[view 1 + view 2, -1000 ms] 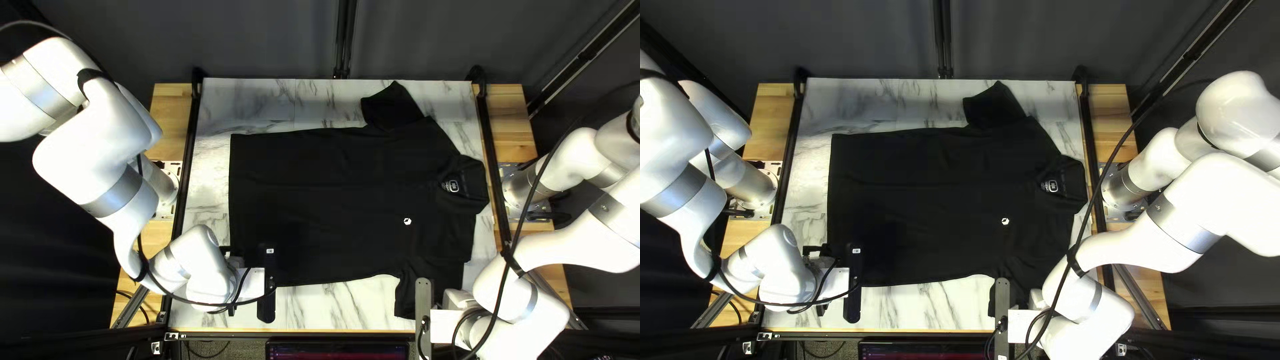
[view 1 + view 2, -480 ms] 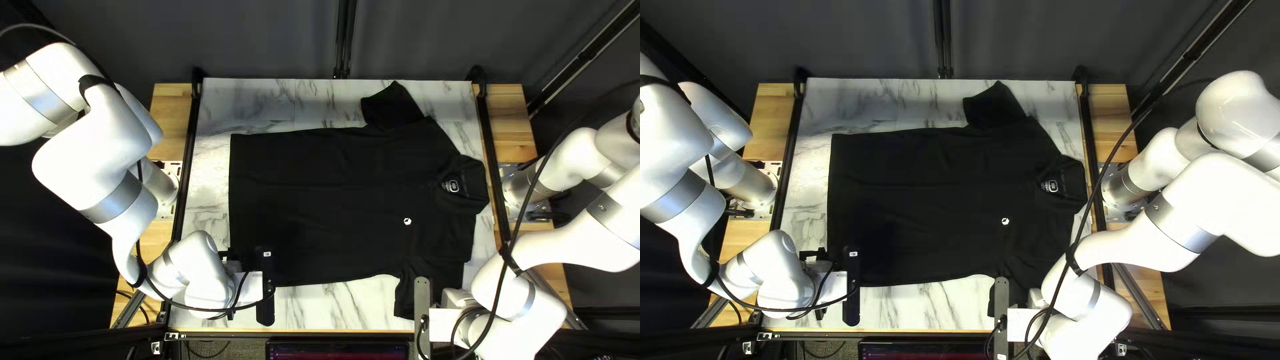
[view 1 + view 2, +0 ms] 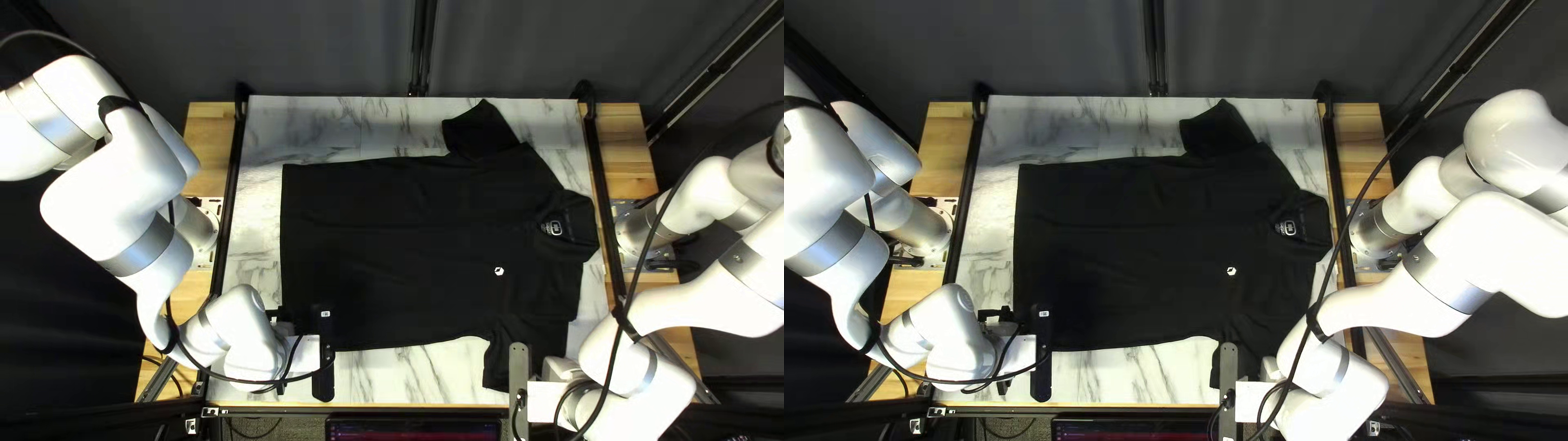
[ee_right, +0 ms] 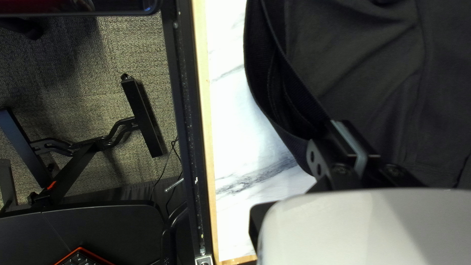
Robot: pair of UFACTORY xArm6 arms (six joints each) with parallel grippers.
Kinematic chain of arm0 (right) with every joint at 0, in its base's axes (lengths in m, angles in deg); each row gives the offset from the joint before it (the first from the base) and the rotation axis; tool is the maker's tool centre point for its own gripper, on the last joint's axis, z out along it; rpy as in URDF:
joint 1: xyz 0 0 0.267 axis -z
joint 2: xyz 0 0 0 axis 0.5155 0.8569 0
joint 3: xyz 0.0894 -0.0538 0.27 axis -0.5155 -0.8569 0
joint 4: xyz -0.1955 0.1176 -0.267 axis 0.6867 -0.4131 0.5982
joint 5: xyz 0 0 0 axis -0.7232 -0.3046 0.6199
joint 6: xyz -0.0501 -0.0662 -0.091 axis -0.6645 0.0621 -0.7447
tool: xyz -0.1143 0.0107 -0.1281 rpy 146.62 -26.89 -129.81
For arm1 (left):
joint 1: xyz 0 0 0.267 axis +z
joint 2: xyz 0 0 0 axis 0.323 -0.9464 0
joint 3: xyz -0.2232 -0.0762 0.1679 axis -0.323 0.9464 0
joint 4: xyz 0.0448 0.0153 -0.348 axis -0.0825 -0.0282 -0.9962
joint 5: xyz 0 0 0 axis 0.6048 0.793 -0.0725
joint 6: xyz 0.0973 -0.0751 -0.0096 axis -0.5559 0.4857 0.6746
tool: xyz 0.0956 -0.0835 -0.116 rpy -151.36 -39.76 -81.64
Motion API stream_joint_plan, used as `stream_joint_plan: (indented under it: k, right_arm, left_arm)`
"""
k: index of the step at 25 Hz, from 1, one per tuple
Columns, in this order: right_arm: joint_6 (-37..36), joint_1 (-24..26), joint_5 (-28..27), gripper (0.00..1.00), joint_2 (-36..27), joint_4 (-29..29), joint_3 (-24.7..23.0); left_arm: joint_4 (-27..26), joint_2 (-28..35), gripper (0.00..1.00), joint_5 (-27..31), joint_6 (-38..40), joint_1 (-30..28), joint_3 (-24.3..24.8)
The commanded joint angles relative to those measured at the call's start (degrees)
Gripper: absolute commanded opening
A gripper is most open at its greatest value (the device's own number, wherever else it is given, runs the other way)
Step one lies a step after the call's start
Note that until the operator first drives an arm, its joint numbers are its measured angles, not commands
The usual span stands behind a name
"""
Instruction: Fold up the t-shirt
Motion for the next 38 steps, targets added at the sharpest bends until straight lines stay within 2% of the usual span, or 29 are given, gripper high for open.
stream_joint_plan:
  k: [1, 3, 4, 11, 16, 18, 21, 24, 29, 35, 38]
  right_arm:
    - [0.0, 0.0, 0.1, 0.00, 0.2, 0.0, 0.1]
    - [0.0, 0.0, 0.2, 0.00, 0.3, -0.1, 0.2]
    - [0.0, 0.0, 0.2, 0.00, 0.3, -0.1, 0.2]
    - [0.1, 0.0, 0.8, 0.00, 0.3, 0.0, -0.2]
    - [0.4, -0.1, 0.3, 0.00, -0.1, 0.0, -0.4]
    - [0.4, -0.1, -1.1, 0.00, -1.2, 0.0, -0.5]
    - [0.1, 0.0, -6.1, 0.00, -4.3, 0.0, 0.2]
    - [-0.5, 0.3, -12.2, 0.00, -9.0, 0.7, 0.1]
    - [-1.6, 2.0, -19.1, 0.00, -20.8, 3.4, -5.7]
    - [-2.8, 4.8, -23.0, 0.00, -33.3, 6.5, -13.8]
    - [-4.4, 6.6, -24.2, 0.00, -37.5, 7.7, -16.0]
  left_arm:
    - [-0.2, 0.0, 0.74, -1.3, -0.5, 0.3, 0.9]
    - [-0.5, 0.2, 0.26, -1.6, -1.1, 0.5, 1.2]
    - [-0.6, 0.2, 0.09, -1.6, -1.4, 0.7, 1.3]
    - [-1.1, 0.2, 0.04, -2.2, -2.8, 1.2, 1.7]
    - [-1.4, 1.5, 0.02, 0.2, -4.5, 2.0, 0.9]
    - [-1.2, 3.4, 0.02, 2.8, -5.6, 2.9, 0.5]
    - [-0.5, 6.8, 0.03, 7.1, -7.1, 4.2, 0.3]
    - [0.5, 10.2, 0.03, 9.9, -9.1, 6.5, 1.5]
    - [2.6, 17.4, 0.04, 13.9, -13.6, 11.6, 4.8]
    - [4.5, 26.9, 0.05, 20.2, -17.2, 16.7, 8.8]
    - [5.2, 29.3, 0.06, 21.3, -19.3, 19.3, 9.9]
